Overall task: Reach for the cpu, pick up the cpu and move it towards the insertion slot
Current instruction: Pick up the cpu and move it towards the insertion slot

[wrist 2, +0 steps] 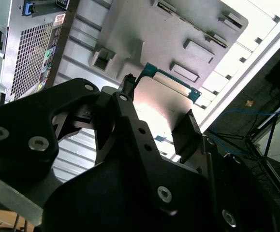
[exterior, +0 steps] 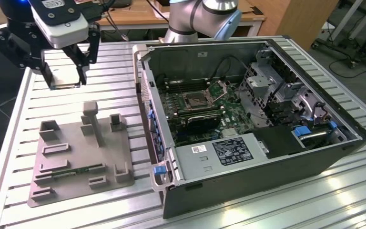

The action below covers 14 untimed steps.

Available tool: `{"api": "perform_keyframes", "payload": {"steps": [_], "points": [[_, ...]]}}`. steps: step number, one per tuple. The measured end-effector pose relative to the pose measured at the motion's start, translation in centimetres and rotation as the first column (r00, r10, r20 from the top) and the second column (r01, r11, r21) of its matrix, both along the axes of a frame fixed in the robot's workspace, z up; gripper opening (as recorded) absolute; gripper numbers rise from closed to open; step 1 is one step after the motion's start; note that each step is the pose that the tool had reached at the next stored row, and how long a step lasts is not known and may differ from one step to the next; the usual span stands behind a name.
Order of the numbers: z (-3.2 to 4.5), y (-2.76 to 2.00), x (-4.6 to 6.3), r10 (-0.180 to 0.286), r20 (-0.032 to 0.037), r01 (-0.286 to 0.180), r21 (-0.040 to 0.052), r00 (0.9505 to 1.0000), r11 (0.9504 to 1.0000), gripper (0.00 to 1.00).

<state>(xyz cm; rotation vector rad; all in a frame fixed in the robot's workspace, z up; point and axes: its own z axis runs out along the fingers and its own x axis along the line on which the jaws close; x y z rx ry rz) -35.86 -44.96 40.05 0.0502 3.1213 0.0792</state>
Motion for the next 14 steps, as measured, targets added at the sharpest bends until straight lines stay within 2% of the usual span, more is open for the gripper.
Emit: {"api": "perform_keyframes", "payload": {"steps": [9, 14], "points": [[0.01, 0.0, -0.11, 0.0, -0.0004, 0.0, -0.0001, 1.0, 1.0, 0.55], [0.0, 0.0, 0.34, -0.002, -0.0003, 0.002, -0.0002, 1.0, 1.0, 0.55]]}}
